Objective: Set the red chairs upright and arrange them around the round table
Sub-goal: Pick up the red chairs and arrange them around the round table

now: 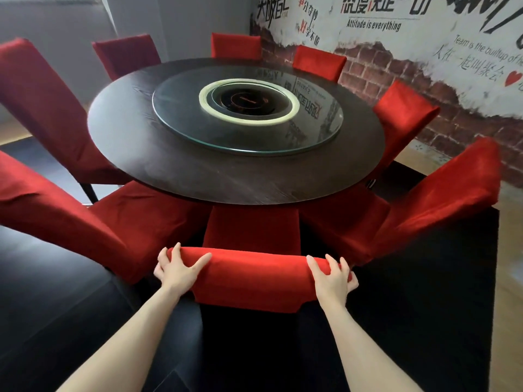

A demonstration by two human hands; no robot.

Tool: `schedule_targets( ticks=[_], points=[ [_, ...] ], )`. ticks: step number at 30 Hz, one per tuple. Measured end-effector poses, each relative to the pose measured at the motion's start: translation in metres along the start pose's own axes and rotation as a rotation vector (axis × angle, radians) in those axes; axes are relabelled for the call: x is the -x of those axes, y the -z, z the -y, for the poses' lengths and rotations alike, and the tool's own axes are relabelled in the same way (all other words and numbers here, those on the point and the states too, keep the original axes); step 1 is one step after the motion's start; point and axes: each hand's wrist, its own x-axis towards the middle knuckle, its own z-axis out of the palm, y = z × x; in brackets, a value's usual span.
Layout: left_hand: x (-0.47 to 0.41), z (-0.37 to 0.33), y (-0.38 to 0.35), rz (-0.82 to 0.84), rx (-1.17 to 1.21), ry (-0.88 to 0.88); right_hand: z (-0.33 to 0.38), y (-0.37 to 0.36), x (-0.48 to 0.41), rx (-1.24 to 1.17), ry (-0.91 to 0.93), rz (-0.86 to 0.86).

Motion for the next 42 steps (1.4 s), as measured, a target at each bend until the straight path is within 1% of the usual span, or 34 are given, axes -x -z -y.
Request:
schedule_targets(
  ticks=[5, 10, 24, 34, 42],
  points=[
    [-0.005, 0.000, -0.006, -0.060, 0.041, 0.023, -0.001, -0.006, -0.006, 0.076, -0.023, -0.017],
    [-0.007, 0.000, -0.012, -0.131, 0.044, 0.016, -0.005, -0.009, -0.009, 0.141, -0.007, -0.042],
    [0.006, -0.006, -0.021, -0.149, 0.042, 0.030, -0.010, -0.002, -0.021, 0.172, 0.012, -0.035],
    [0.027, -0.011, -0.039, -0.143, 0.049, 0.045, -0.015, 0.020, -0.039, 0.189, 0.030, 0.002],
    [0.030, -0.008, -0.042, -0.162, 0.061, 0.053, -0.022, 0.023, -0.038, 0.190, 0.060, 0.031]
  ],
)
